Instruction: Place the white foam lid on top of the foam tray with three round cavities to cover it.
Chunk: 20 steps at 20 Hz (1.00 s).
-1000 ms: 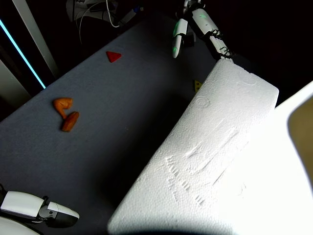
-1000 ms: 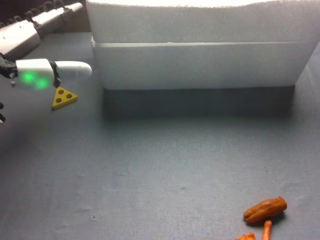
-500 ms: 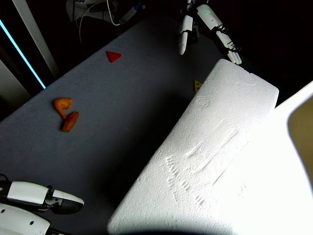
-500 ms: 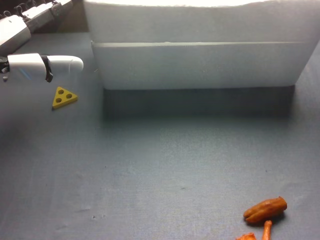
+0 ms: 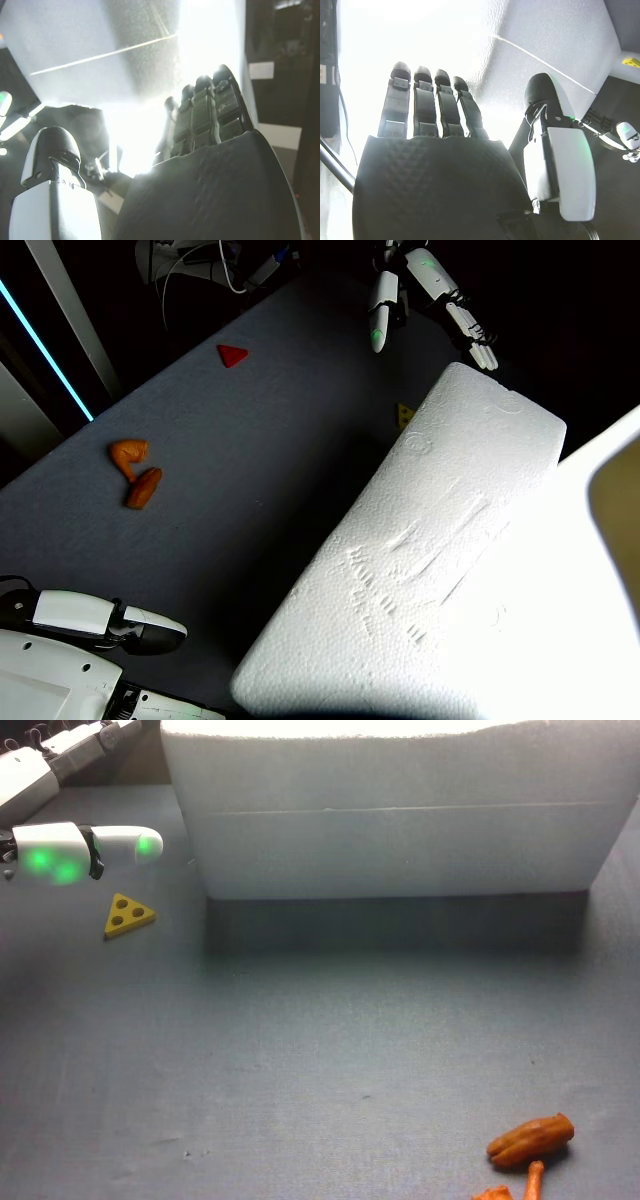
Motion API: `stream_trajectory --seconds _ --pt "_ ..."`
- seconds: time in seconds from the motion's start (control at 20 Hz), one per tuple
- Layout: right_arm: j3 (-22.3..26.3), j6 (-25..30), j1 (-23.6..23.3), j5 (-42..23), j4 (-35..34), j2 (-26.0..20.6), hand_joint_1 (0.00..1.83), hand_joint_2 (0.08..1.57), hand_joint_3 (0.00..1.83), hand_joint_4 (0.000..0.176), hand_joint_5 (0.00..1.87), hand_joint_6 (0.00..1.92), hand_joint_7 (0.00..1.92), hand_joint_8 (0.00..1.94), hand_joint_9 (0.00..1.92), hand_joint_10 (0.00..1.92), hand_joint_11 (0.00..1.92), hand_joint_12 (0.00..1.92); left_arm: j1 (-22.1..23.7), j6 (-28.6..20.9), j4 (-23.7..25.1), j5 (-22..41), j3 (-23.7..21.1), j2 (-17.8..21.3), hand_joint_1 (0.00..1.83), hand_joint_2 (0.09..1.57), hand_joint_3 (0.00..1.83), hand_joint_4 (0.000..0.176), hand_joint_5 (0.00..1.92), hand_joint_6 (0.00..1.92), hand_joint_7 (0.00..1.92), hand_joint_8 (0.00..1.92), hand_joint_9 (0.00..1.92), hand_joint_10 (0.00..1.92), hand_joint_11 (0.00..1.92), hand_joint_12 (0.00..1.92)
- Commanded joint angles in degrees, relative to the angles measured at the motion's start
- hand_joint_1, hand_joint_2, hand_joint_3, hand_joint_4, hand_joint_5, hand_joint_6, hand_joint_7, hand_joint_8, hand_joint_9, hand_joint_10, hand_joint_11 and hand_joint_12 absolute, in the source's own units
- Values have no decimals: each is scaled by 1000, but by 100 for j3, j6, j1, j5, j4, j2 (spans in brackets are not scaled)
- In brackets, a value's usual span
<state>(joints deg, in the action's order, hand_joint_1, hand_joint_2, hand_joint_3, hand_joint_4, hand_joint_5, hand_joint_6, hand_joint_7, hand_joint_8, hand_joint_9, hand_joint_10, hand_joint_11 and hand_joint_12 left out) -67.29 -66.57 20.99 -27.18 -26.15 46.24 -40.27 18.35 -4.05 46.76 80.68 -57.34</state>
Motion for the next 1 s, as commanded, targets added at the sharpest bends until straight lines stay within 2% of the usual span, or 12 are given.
stream_trajectory --seconds 0.0,0.3,0.35,0.4,0.45,0.5,0.65,0.7,0.75,0.8,0.85,0.95 --pt "-37 26 -21 -728 -5 -119 346 1296 5 0 0 0 0 0 0 0 0 0 42 -12 -152 659 42 18 395 1056 1 41 0 0 0 0 0 0 0 1" --pt "81 0 16 -890 -57 -332 383 1292 4 0 0 0 0 0 0 0 53 27 4 -13 -165 692 42 50 399 1047 0 49 0 0 0 0 0 0 8 6" --pt "111 -33 17 -915 -59 -371 378 1315 0 0 0 0 0 0 0 0 10 628 -4 -13 -171 695 39 59 391 1040 0 55 0 0 0 0 0 0 1 3" --pt "144 -64 17 -948 -75 -408 405 1311 0 13 0 0 0 0 216 132 1 1501 -13 -13 -179 699 39 65 399 1041 0 51 0 0 0 0 0 0 0 0" --pt "176 -64 19 -977 -76 -448 396 1274 4 8 0 0 0 0 106 278 0 1567 -25 -13 -191 719 33 75 395 1045 0 35 0 0 0 0 0 0 4 2" --pt "202 -76 25 -1007 -75 -470 396 1274 4 8 0 0 0 0 106 278 0 1567 -34 -13 -193 741 24 85 395 1045 0 35 0 0 0 0 0 0 4 2" --pt "211 -82 29 -1019 -75 -477 386 1254 1 0 0 0 0 0 0 5 0 441 -37 -13 -193 749 18 90 403 1051 2 40 0 0 0 0 0 0 0 0" --pt "219 -84 33 -1032 -75 -482 386 1254 1 0 0 0 0 0 0 5 0 441 -38 -13 -194 756 16 92 403 1051 2 40 0 0 0 0 0 0 0 0" --pt "248 -87 54 -1073 -74 -502 424 1245 0 49 0 0 0 0 0 0 0 214 -44 -13 -194 778 2 104 430 1064 6 20 0 0 0 0 0 0 0 0" --pt "290 -87 82 -1134 -61 -531 420 1244 0 79 0 0 0 0 0 0 0 254 -51 -13 -194 802 -16 119 435 1065 6 13 0 0 0 0 0 0 0 0" --pt "350 -87 112 -1217 -40 -572 375 1236 0 85 0 0 0 0 0 0 0 260 -60 -13 -194 840 -34 138 438 1064 5 30 0 0 0 0 0 0 0 0" --pt "431 -85 121 -1317 32 -625 356 1239 0 71 0 0 0 0 0 0 0 267 -74 -13 -194 897 -57 160 442 1066 6 38 0 0 0 0 0 0 0 0"
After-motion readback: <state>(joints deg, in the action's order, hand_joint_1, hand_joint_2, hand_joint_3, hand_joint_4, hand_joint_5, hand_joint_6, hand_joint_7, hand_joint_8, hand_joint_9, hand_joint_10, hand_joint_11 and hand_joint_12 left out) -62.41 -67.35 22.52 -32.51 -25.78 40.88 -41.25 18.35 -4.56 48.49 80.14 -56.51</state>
